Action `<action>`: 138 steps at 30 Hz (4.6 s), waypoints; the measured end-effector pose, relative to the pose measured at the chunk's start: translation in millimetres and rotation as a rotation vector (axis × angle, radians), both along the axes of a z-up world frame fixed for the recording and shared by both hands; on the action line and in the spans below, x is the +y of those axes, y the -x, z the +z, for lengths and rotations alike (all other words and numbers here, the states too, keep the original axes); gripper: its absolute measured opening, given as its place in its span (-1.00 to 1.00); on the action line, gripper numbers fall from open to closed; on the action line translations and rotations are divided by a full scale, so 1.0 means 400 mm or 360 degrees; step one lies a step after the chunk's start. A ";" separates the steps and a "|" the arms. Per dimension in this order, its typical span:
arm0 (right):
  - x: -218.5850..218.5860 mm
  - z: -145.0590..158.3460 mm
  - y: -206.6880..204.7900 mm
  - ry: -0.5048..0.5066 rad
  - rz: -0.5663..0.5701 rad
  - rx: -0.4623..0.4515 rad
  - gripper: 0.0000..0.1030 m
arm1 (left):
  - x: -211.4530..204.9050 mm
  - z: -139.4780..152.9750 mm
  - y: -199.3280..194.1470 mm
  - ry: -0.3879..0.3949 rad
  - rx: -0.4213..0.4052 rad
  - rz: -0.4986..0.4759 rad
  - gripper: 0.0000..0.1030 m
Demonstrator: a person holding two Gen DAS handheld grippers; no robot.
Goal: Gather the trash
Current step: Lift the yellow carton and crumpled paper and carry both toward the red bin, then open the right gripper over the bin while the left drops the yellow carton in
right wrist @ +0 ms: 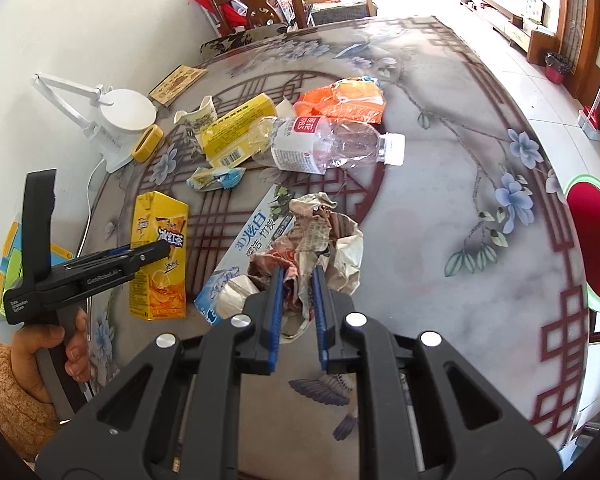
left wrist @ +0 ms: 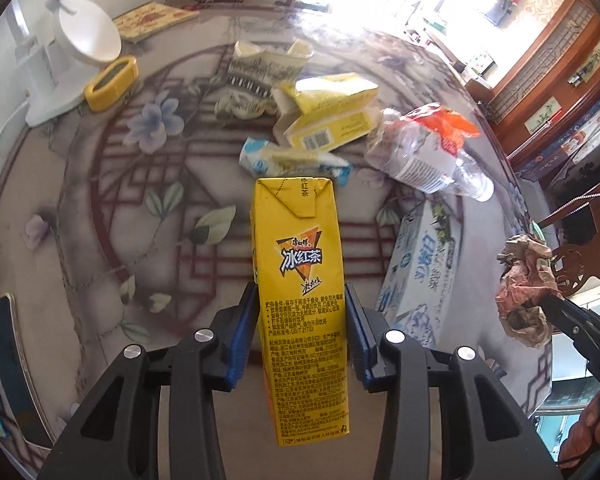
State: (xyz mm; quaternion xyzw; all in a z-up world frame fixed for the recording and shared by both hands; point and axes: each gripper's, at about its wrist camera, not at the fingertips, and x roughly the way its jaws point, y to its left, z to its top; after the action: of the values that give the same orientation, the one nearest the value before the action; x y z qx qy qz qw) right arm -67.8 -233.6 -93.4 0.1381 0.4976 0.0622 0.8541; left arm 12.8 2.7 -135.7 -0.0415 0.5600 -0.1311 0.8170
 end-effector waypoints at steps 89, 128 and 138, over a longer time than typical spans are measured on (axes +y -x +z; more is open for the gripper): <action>-0.832 0.069 0.175 -0.0055 -0.0615 -0.0234 -0.71 | -0.869 0.179 0.134 0.0013 -0.0277 -0.0585 -0.25; -1.103 0.050 0.393 0.0004 -0.1270 -0.0279 0.33 | -1.410 0.142 0.123 0.0152 -0.0267 -0.1211 -0.26; -1.032 0.048 0.385 0.0012 -0.1246 -0.0263 0.33 | -1.376 0.165 0.126 0.0176 -0.0320 -0.1215 0.32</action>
State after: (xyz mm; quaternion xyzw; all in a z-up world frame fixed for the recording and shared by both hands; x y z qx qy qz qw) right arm -221.8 -646.5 -74.2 0.3088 0.3372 -0.2589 0.8508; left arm -37.6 -547.8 -69.9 0.1388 0.4444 -0.4585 0.7570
